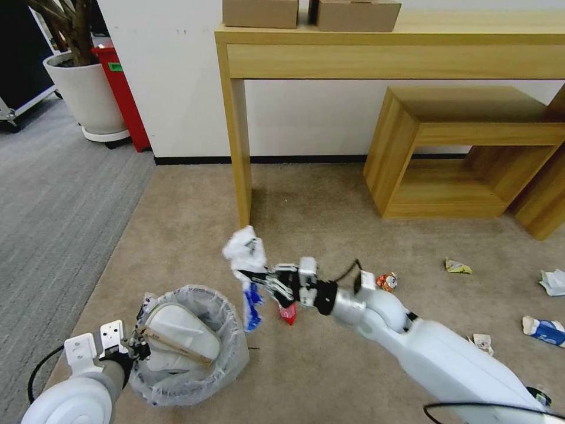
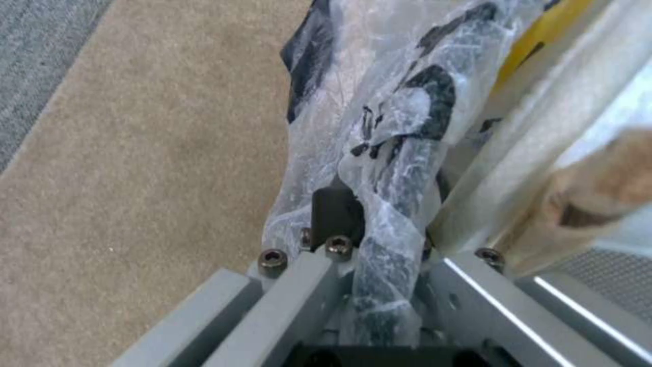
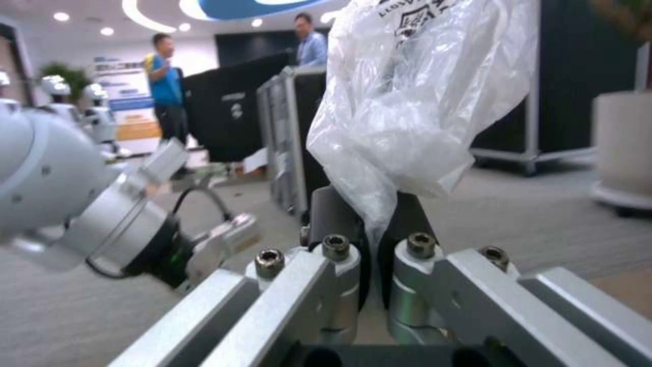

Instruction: Pick up the trash bin and place the garbage on the floor into it.

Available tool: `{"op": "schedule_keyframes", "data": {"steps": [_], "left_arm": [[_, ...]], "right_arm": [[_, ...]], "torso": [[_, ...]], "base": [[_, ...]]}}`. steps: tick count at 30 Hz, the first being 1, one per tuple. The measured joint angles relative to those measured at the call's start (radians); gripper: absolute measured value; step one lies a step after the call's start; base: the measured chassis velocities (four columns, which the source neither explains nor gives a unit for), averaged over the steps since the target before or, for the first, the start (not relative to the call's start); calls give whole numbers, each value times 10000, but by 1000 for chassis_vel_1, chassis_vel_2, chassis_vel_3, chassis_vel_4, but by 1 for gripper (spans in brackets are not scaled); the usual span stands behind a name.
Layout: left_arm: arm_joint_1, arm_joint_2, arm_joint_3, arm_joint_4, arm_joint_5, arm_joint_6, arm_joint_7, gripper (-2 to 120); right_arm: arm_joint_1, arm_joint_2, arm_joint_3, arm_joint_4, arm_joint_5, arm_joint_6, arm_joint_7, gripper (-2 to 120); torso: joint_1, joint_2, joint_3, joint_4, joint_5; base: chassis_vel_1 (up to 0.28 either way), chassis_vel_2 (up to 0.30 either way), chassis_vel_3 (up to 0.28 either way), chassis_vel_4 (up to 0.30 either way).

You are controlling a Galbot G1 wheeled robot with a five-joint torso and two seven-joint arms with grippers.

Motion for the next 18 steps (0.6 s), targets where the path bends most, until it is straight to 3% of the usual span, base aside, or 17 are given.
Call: {"op": "schedule_keyframes", "data": {"steps": [3,9,18], "left_arm": [[-125,285,-66,100,-305,-39,-57,0],[-193,666,-183,179,-754,-77,-222,0],[-353,1315,-401,66,-1747,-186,-537,0]], "right_arm": [[552,629,-1056,-713,69,-19,68,0],[777,1504,-2073,-1596,-79,3,108,0],[919,2249,-2565,-2219,-172,146,150,0]], "torso": [[0,0,-1,0,-2],[0,0,-1,1,0],[0,1,-2,-1,-1]], "base": [[0,0,0,0],[0,0,0,0],[0,0,0,0]]}}
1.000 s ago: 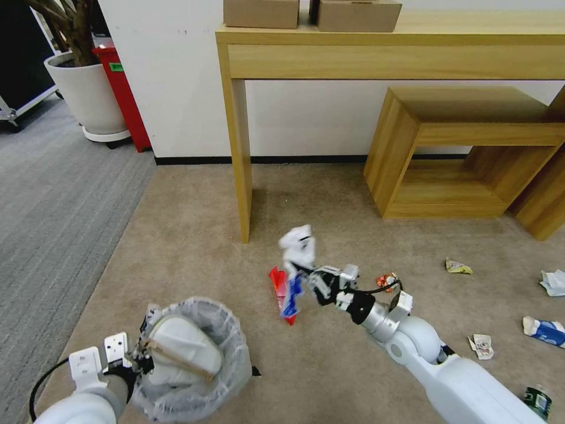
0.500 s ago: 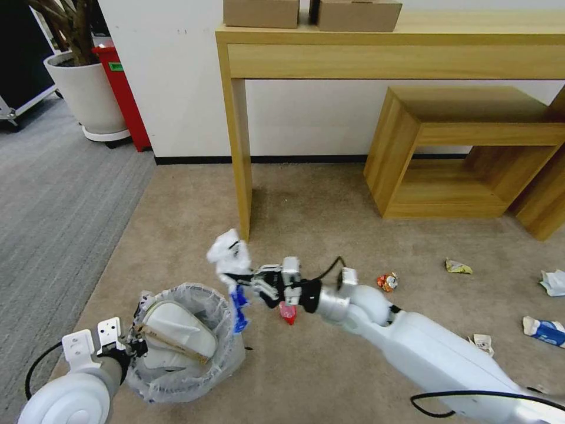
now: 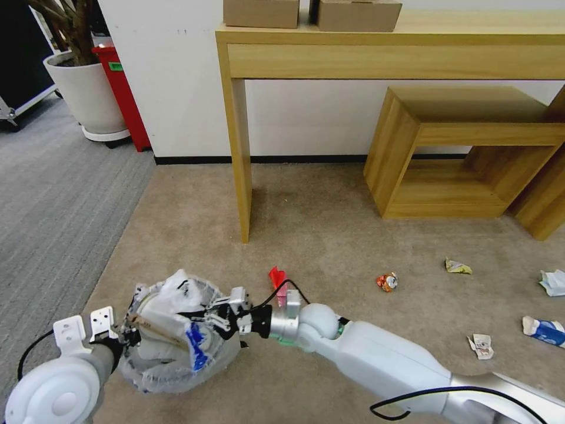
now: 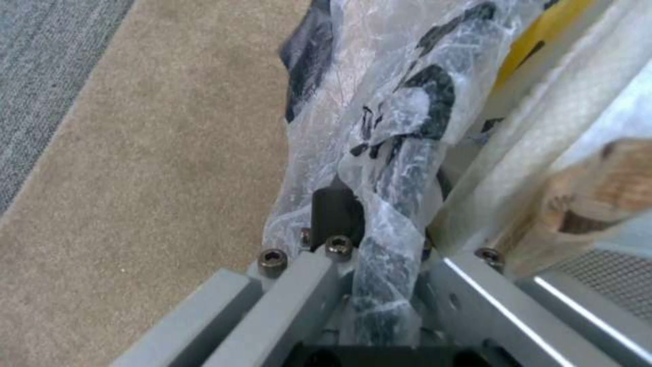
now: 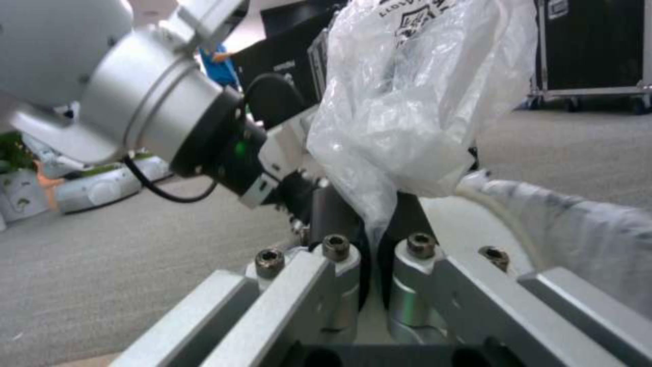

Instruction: Pick up the trash bin and place the garbage on the floor into it.

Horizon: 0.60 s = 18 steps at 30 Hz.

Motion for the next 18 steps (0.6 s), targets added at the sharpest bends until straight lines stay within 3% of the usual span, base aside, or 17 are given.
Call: {"op": "schedule_keyframes", "data": {"steps": [6,18], "left_arm": [[55,175,-23,-58,-143,-8,-111,0],[97,190,41,-110,-267,-18,-191,0]], "right_arm": [[80,77,-48,-142,-73,63,65,4],[-65,-278,414,-25,-75,-108,159,48]], "torso": [[0,0,0,1,1],[0,1,0,0,2]], "base": [[0,0,0,0],[0,0,0,0]]}}
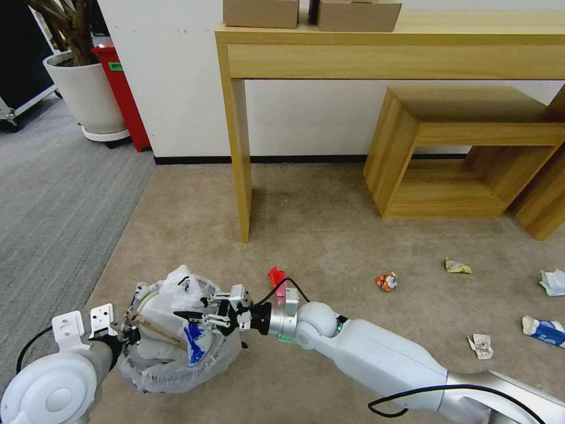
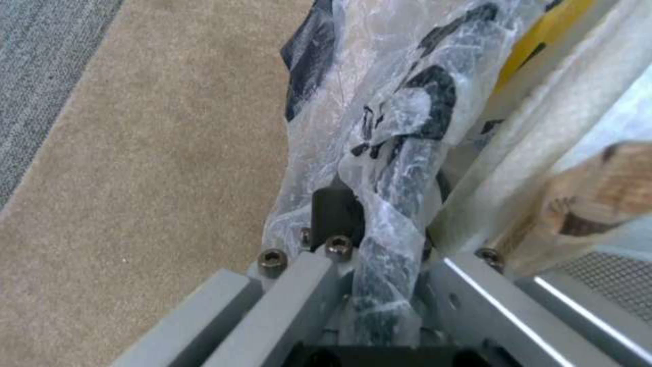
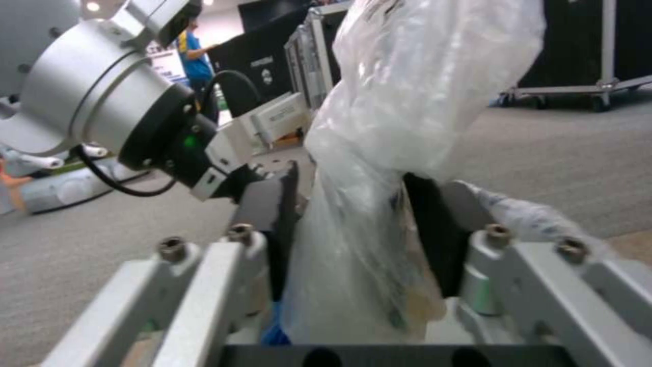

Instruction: Pick up the trash bin and place the garbage on the floor into it.

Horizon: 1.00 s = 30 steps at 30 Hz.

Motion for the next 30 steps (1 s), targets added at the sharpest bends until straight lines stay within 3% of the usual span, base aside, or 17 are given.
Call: {"op": "schedule_keyframes", "data": {"steps": [4,6,7,13,21,25,28,30], "left_arm": [[83,-11,-35,-81,12,-25,-17,0],[97,-20,-37,-92,19,-26,-21,0],[126,-45,-44,-119,25,-26,-32,0],[199,-21,-166,-185,-37,-27,-77,0],[249,25,-230,-237,-149,-27,-107,0],[190,56,-181,-237,-326,-9,-211,0],[-14,309,-163,-229,-986,17,-374,0],[-30,328,-164,-225,-1031,18,-381,0]], "right_arm": [[-10,-74,70,41,-7,-34,107,67],[-10,-75,71,48,-12,-40,123,68],[-10,-76,75,73,-35,-47,187,76],[35,-140,184,194,-14,-69,389,96],[43,-323,1502,836,419,-203,1130,100],[-6,-685,2328,1118,584,-251,1303,100],[-458,-1398,3425,1690,571,-314,1784,100],[-496,-1436,3480,1720,555,-317,1828,100]], "torso": [[0,0,0,0,1],[0,0,0,0,1],[0,0,0,1,0],[0,0,0,1,0],[0,0,0,1,2],[0,0,0,2,1],[0,0,0,1,2],[0,0,0,0,1]], "base": [[0,0,0,0],[0,0,0,0],[0,0,0,0],[0,0,0,0],[0,0,0,0],[0,0,0,0],[0,0,0,0],[0,0,0,0]]}}
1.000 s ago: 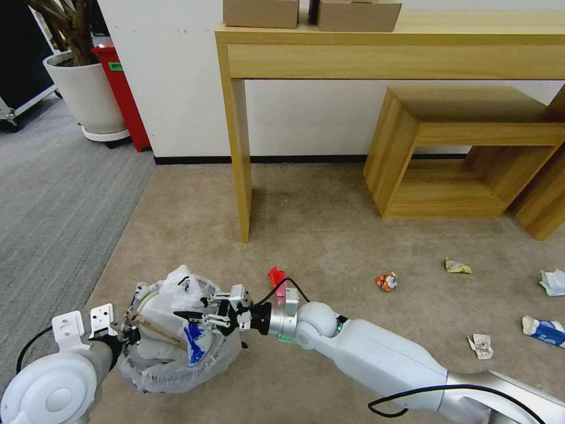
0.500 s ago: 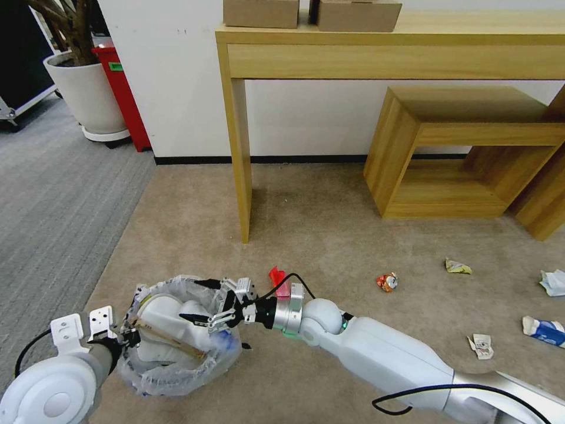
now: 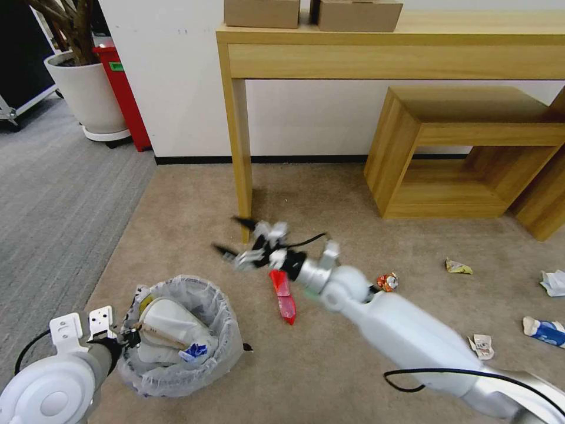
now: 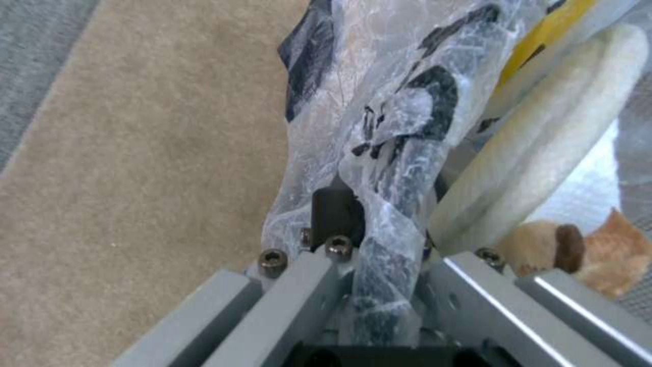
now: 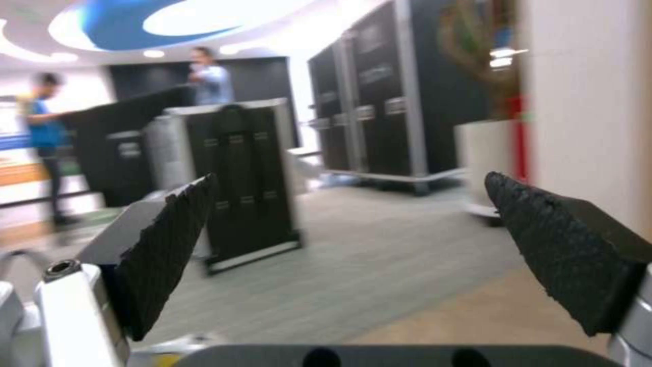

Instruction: Pick up the trash bin and place the garbage on the floor into it.

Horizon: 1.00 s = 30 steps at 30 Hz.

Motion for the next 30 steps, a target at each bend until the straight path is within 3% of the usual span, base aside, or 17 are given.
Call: {"op": "schedule_keyframes", "data": {"steps": [2,5,6,8,9,11,13,15,17,20,30], "left_arm": [[-290,326,12,162,-401,8,-38,0],[-401,420,55,237,-466,10,-54,0],[-643,579,185,352,-611,18,-36,0],[-705,623,222,375,-648,20,-31,0],[-928,789,336,461,-804,20,-28,0],[-1009,847,378,490,-877,19,-43,0],[-1313,1087,522,578,-1191,16,-102,0],[-1387,1158,549,592,-1291,15,-123,0],[-1605,1392,635,647,-1584,-10,-195,0],[-1702,1594,651,696,-1754,-21,-230,0],[-1730,1836,627,726,-1913,-21,-250,0]], "right_arm": [[-810,-455,974,416,-361,-110,581,100],[-1162,-557,1365,537,-518,-177,782,100],[-1847,-691,2105,708,-901,-407,1326,100],[-1957,-706,2243,732,-963,-464,1453,100],[-2403,-767,2783,830,-1305,-865,2196,100],[-2505,-780,2896,839,-1411,-1037,2451,100],[-2881,-807,3303,848,-1816,-1998,3887,100],[-2932,-807,3356,847,-1841,-2272,4234,100],[-3044,-768,3472,728,-1873,-3341,5501,100],[-3061,-710,3305,417,-1720,-3756,5983,100],[-2746,-367,2585,-416,-865,-4391,6239,100]], "torso": [[0,0,0,-3,2],[-1,0,-1,-2,2],[0,0,0,-2,1],[0,0,0,-1,1],[0,0,-1,-1,0],[0,1,-1,-1,0],[0,1,0,-2,-1],[0,1,0,-2,0],[0,1,0,0,0],[0,1,0,-1,-1],[0,1,0,0,-2]], "base": [[0,0,0,0],[0,0,0,0],[0,0,0,0],[0,0,0,0],[0,0,0,0],[0,0,0,0],[0,0,0,0],[0,0,0,0],[0,0,0,0],[0,0,0,0],[0,0,0,0]]}}
